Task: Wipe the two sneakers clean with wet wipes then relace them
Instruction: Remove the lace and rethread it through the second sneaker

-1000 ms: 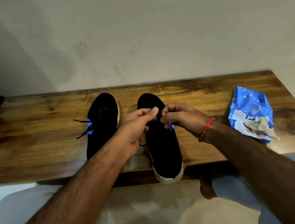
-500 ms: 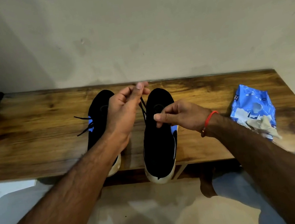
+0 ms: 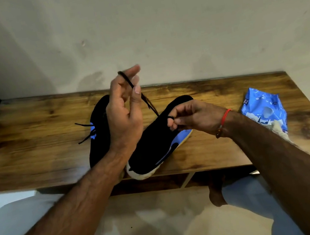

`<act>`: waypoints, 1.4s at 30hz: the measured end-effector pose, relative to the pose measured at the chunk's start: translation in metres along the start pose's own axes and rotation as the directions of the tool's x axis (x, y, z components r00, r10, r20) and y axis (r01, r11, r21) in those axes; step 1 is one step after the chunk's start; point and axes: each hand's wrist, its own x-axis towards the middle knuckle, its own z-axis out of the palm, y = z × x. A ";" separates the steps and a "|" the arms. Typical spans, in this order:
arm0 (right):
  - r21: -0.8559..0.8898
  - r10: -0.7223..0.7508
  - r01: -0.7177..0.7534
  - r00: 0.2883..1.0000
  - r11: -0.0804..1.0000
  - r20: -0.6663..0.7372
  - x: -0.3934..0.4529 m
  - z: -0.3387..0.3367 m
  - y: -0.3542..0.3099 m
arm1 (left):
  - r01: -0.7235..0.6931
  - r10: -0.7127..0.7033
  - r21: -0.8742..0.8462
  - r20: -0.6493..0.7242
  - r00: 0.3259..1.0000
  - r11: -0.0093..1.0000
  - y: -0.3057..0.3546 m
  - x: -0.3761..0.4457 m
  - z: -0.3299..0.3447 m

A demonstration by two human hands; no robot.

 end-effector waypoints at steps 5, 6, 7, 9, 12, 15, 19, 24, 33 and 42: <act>0.120 0.027 -0.023 0.999 0.993 -0.034 0.000 0.002 -0.003 | -0.007 0.009 -0.071 0.030 0.999 0.997 0.007 0.005 -0.002; 0.150 0.040 -0.035 0.999 0.988 -0.029 0.001 0.002 -0.004 | -0.018 0.017 -0.051 -0.018 1.000 0.999 0.007 0.007 -0.003; 0.178 0.060 -0.054 0.998 0.983 -0.031 0.000 0.002 -0.005 | 0.001 -0.004 -0.045 -0.072 0.997 0.999 0.005 0.009 -0.005; 0.188 0.097 -0.086 0.994 0.978 -0.046 0.000 0.003 -0.009 | 0.190 -0.197 -0.054 -0.174 0.965 0.980 -0.003 0.017 -0.010; 0.174 0.085 -0.064 0.989 0.983 -0.117 0.000 0.002 -0.008 | 0.646 -0.633 0.061 -0.151 0.760 0.761 -0.024 0.029 -0.025; 0.384 0.038 0.040 0.980 0.922 -0.194 0.000 0.001 -0.013 | 0.509 -0.720 0.602 0.167 0.674 0.616 -0.028 0.020 -0.030; 0.688 0.042 0.188 0.952 0.701 -0.303 -0.002 -0.009 -0.023 | 0.156 -0.648 0.770 0.387 0.656 0.618 -0.031 -0.005 -0.018; 0.767 0.108 0.483 0.813 0.423 -0.572 -0.004 -0.033 -0.025 | 0.154 -0.669 0.796 0.367 0.647 0.586 -0.032 -0.006 -0.016; -0.435 0.107 -0.482 0.754 0.760 -0.649 -0.009 -0.067 -0.013 | 0.232 -0.611 0.673 0.403 0.682 0.703 -0.032 -0.012 -0.011; -0.729 -0.047 -0.384 0.868 0.566 -0.494 -0.003 -0.018 -0.011 | 0.763 -0.814 0.291 0.123 0.568 0.577 -0.027 0.008 -0.015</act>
